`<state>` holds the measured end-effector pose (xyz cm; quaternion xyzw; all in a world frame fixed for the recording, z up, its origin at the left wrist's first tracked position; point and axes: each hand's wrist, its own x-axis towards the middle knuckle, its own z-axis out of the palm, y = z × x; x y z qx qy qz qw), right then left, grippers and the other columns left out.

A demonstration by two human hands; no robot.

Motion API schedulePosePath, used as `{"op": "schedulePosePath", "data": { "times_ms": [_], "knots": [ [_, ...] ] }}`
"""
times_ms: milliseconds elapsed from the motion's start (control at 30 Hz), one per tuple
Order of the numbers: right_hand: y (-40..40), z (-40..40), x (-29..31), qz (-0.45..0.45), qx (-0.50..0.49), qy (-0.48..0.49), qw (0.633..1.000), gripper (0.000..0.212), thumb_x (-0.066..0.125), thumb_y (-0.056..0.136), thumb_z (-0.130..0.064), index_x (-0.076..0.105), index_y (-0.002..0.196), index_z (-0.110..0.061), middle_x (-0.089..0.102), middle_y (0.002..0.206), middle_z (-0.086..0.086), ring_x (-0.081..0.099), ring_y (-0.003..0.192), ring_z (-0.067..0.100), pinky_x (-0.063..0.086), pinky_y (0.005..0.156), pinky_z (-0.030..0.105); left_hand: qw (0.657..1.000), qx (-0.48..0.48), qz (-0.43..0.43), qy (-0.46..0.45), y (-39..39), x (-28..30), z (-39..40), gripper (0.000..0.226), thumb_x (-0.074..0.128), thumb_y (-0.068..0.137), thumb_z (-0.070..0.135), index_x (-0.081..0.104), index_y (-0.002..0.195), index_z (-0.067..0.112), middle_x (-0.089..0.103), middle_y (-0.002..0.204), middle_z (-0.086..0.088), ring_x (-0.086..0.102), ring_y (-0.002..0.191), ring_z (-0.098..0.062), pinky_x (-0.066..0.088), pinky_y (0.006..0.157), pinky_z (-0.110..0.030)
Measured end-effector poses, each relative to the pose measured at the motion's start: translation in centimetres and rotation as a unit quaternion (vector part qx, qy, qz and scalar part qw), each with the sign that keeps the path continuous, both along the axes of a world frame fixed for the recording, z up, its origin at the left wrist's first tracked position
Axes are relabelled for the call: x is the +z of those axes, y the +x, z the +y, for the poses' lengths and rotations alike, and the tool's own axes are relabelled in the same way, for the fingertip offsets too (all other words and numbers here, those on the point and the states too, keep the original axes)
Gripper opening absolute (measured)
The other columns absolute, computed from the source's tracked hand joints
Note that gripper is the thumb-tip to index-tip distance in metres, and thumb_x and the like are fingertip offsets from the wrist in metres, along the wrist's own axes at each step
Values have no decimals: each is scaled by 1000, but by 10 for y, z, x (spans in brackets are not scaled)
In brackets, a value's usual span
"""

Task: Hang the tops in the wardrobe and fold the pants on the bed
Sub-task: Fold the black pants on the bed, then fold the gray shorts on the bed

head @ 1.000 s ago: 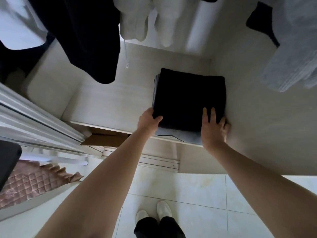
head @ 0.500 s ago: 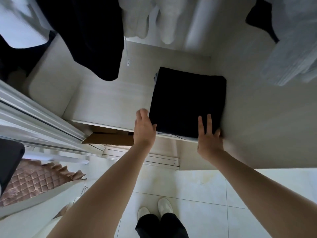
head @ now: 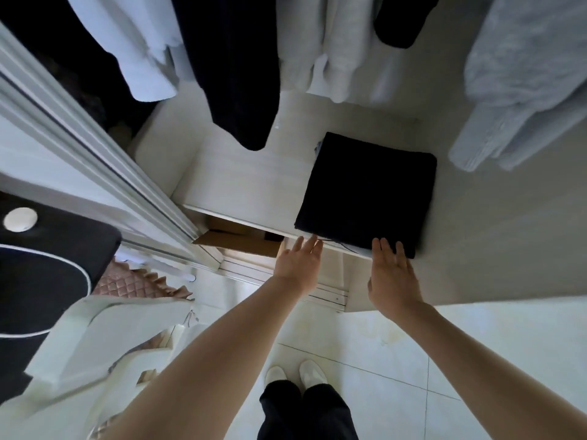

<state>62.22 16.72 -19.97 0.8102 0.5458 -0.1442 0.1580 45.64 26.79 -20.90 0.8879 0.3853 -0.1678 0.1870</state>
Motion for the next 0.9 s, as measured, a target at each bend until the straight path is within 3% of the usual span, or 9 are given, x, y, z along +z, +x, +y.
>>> {"op": "schedulePosePath", "data": {
  "times_ms": [100,200,333,433,533,600,733,900],
  "knots": [
    [-22,-5,24,39,63,46,996,73,42,97,-28,0,152,-4,15,159,10,9,147,32,20,118,36,996,66,-52,-9,-23,26,-26,62,48,100,18,19,154,13,35,155,-8,30,144,-26,39,111,-41],
    [-48,-13,48,95,121,85,984,66,40,99,-30,9,152,-8,28,155,8,16,146,26,20,117,30,978,178,-108,-15,-47,54,-57,48,45,102,23,34,149,19,58,137,-4,53,126,-22,50,99,-37],
    [-87,-26,78,181,200,89,959,59,43,99,-31,20,151,-14,39,149,6,28,142,21,27,113,28,919,355,-170,3,-84,83,-109,34,43,102,28,51,135,26,65,125,1,60,113,-18,50,91,-31],
    [-119,-39,103,235,295,89,922,52,45,99,-28,30,147,-13,48,140,6,43,131,18,38,105,27,841,501,-203,25,-115,101,-166,28,46,101,27,57,126,29,64,120,3,63,103,-17,52,86,-31],
    [-142,-60,119,292,342,67,891,49,42,100,-27,32,146,-15,48,139,2,46,128,16,42,102,28,761,605,-231,40,-133,107,-225,25,49,99,27,60,122,28,64,113,2,63,93,-17,50,80,-29],
    [-170,-83,126,308,406,42,859,49,45,99,-27,32,145,-17,49,138,0,50,124,15,43,96,25,677,690,-247,66,-145,112,-285,23,48,99,28,60,119,29,64,110,4,63,89,-15,49,76,-26],
    [-210,-130,128,329,506,-11,797,48,47,98,-25,34,144,-17,51,135,-3,52,119,13,39,89,18,568,779,-245,101,-151,113,-384,22,48,99,30,60,117,28,67,104,5,61,94,-14,50,79,-31],
    [-251,-216,125,318,627,-98,705,46,45,99,-24,34,143,-17,51,135,0,50,121,16,42,94,26,419,867,-227,147,-138,109,-512,18,48,99,29,60,112,29,66,94,12,57,89,-6,42,73,-20]
  ]
}}
